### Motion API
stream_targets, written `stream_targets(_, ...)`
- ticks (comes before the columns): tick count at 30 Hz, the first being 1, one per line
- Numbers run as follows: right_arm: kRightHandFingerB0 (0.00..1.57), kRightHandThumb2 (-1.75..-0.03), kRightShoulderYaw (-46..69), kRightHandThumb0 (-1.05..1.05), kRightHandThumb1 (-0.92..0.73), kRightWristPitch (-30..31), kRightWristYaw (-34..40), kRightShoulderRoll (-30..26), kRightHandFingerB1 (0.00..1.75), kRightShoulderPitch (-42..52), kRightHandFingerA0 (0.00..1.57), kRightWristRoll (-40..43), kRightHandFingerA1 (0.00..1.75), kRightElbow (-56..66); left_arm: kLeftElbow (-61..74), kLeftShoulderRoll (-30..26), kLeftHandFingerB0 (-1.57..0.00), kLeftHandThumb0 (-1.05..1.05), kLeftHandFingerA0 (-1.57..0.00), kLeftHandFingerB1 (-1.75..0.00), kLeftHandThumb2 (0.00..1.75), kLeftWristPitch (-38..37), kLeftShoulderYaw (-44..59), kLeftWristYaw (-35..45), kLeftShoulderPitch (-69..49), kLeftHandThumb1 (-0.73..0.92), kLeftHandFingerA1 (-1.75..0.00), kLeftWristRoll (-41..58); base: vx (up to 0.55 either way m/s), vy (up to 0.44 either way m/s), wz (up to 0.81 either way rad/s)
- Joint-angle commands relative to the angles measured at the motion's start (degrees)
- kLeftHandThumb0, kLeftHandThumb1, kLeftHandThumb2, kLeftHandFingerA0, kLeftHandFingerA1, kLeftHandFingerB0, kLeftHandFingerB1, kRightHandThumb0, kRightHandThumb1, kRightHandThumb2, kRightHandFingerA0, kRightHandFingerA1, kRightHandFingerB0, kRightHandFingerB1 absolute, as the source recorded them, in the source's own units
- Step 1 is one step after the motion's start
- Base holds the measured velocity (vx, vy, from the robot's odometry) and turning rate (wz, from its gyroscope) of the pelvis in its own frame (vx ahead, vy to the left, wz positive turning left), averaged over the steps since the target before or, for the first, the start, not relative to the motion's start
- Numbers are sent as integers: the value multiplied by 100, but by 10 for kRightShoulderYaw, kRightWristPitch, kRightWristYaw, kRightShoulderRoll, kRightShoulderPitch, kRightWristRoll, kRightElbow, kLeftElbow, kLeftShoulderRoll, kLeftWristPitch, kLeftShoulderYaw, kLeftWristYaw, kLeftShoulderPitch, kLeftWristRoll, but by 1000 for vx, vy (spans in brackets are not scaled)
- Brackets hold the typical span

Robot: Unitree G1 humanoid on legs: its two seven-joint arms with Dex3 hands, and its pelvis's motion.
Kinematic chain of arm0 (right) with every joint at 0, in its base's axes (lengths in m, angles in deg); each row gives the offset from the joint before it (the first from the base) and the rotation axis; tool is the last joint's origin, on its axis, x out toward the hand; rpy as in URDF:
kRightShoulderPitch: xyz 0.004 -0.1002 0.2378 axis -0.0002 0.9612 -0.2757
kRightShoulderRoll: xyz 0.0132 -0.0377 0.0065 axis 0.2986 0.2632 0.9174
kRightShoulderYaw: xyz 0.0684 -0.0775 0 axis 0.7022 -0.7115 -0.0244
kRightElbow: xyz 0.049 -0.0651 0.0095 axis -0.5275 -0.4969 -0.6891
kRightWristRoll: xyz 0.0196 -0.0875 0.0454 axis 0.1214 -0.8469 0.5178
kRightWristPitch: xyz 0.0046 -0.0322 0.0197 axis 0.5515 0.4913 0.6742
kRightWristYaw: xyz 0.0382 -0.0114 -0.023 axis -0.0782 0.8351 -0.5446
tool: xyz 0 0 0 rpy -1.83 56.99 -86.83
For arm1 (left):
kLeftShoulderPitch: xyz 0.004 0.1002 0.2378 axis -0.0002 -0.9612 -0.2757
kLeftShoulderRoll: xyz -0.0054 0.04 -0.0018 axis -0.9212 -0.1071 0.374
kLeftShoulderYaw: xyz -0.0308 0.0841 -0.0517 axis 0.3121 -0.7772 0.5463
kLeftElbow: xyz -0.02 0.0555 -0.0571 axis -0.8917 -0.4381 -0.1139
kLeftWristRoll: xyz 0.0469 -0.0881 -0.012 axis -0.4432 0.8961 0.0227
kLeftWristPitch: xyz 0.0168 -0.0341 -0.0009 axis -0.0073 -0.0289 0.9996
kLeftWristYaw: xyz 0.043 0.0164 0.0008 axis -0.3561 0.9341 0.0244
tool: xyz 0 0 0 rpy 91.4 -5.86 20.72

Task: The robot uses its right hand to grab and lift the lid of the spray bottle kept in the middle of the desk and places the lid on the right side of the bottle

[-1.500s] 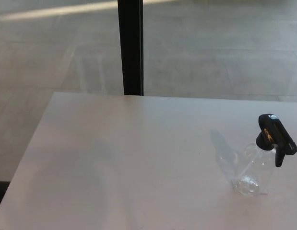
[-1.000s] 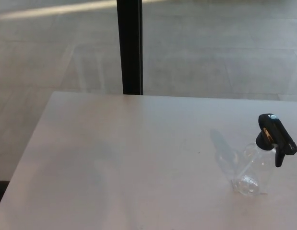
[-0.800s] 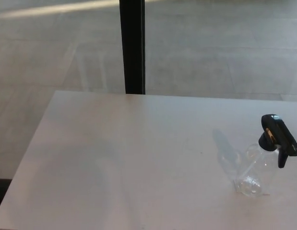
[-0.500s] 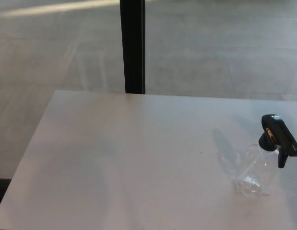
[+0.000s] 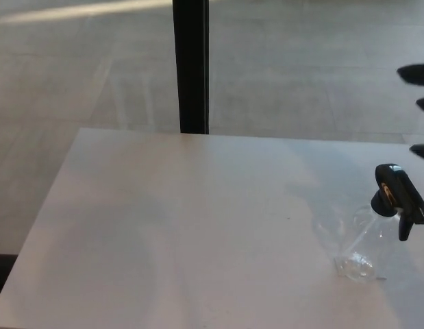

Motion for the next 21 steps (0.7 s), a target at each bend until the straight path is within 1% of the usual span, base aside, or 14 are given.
stream_targets(1, 22, -56, -56, -52, -52, 71, -79, -55, 29, -22, 18, -50, 41, -9, -18, -20, -49, -73, -61, -36, 62, -29, 6, 7, 0, 71, -48, 10, 0, 0, 0)
stream_targets(3, 19, -68, -67, -49, -47, 58, -79, -64, 37, -25, 17, -64, 47, -9, -12, -19, -49, -73, -61, -36, 62, -32, 5, 8, -3, 71, -49, 10, 0, 0, 0)
stream_targets(4, 18, -69, -74, -48, -46, 34, -78, -69, 38, -26, 16, -77, 48, -12, -7, -19, -40, -77, -54, -50, 99, -34, 4, 16, -6, 60, -60, 13, 0, 0, 0)
stream_targets(5, 23, -56, -74, -39, -53, 19, -76, -69, 30, -25, 21, -79, 49, -16, 0, -17, -47, -73, -61, -36, 62, -32, 3, 13, -9, 73, -51, 13, 0, 0, 0)
stream_targets(6, 23, -56, -77, -38, -54, 14, -78, -70, 30, -27, 22, -82, 50, -19, 6, -16, -40, -71, -54, -51, 99, -28, 3, 12, -11, 58, -61, 14, 0, 0, 0)
stream_targets(7, 23, -57, -81, -37, -54, 3, -82, -71, 30, -31, 23, -87, 56, -24, 28, -11, -48, -72, -61, -36, 63, -17, 3, 4, -19, 74, -52, 16, 0, 0, 0)
stream_targets(8, 23, -57, -83, -37, -55, 2, -86, -70, 30, -32, 22, -89, 53, -24, 35, -9, -39, -74, -53, -51, 100, -16, 3, 5, -26, 60, -61, 17, 0, 0, 0)
stream_targets(9, 23, -57, -83, -38, -55, 5, -88, -69, 30, -33, 20, -92, 51, -23, 43, -8, -47, -72, -60, -36, 63, -13, 3, 4, -30, 74, -52, 18, 0, 0, 0)
stream_targets(10, 22, -57, -83, -39, -56, 8, -88, -68, 29, -34, 21, -94, 48, -20, 45, -8, -40, -73, -54, -51, 100, -11, 3, 5, -31, 60, -62, 19, 0, 0, 0)
stream_targets(12, 22, -57, -80, -39, -56, 12, -89, -65, 29, -34, 21, -99, 48, -15, 45, -9, -40, -73, -54, -51, 100, -9, 3, 7, -32, 60, -62, 21, 0, 0, 0)
stream_targets(16, 19, -76, -73, -53, -44, 28, -77, -55, 42, -18, 23, -110, 55, 21, 29, -11, -49, -72, -61, -36, 61, -9, 4, 5, -25, 71, -48, 23, 0, 0, 0)
stream_targets(17, 18, -77, -74, -54, -44, 35, -77, -53, 42, -17, 26, -112, 56, 30, 29, -11, -48, -72, -60, -36, 62, -10, 4, 5, -25, 72, -49, 23, 0, 0, 0)
stream_targets(18, 24, -58, -76, -52, -59, 39, -79, -52, 30, -17, 36, -116, 54, 42, 35, -9, -42, -75, -55, -51, 99, -8, 4, 5, -27, 60, -61, 25, 0, 0, 0)
stream_targets(21, 25, -58, -82, -52, -58, 53, -81, -45, 29, -19, 39, -125, 54, 68, 40, -4, -42, -76, -54, -51, 99, -11, 5, 9, -37, 61, -61, 28, 0, 0, 0)
